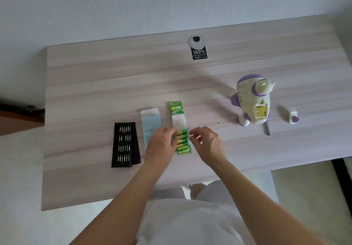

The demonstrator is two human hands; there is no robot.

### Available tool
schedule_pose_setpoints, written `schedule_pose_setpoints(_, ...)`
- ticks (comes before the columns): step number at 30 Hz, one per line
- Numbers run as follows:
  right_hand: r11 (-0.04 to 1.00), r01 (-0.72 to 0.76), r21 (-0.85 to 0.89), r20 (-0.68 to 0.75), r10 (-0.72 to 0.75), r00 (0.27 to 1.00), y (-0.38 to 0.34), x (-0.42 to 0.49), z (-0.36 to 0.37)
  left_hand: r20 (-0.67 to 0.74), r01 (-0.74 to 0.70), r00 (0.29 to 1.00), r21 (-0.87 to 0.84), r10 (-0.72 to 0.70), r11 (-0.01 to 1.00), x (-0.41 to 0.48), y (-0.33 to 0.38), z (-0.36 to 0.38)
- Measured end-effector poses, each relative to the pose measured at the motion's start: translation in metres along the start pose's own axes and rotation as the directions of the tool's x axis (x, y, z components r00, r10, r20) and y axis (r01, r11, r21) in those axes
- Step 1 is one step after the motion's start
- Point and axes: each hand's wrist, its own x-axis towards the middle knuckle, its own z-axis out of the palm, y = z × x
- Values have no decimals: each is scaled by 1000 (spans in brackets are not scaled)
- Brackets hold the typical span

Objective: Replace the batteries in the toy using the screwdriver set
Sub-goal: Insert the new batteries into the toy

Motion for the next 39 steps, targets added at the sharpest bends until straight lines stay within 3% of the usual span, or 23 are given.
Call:
schedule_pose_setpoints(12, 992, -109, -58, 81, 113, 990, 3, 19, 11, 9, 12, 1000, 175, -13, 985, 20, 1, 14)
schedule_pose_setpoints(22, 911, -351, -218, 107, 380, 919, -22, 24, 15, 119, -23, 993, 268, -10, 963, 22, 4, 15)
schedule_pose_setpoints(29, 869, -458, -188, 63, 476, 877, -33, 25, 15, 51, 10, 999, 131, -17, 991, 21, -2, 2)
schedule_pose_setpoints(33, 816, -578, -1, 65, 577, 814, -36, 29, 14, -2, 68, 998, -65, -68, 996, 19, -6, -9)
schedule_pose_setpoints(36, 790, -579, 203, 13, 589, 808, -37, 28, 12, -1, 85, 996, -205, -87, 975, 17, -10, -15)
schedule_pose_setpoints(39, 812, -552, 190, -11, 564, 826, -36, 26, 14, 17, 134, 991, -326, -136, 936, 14, -12, -19)
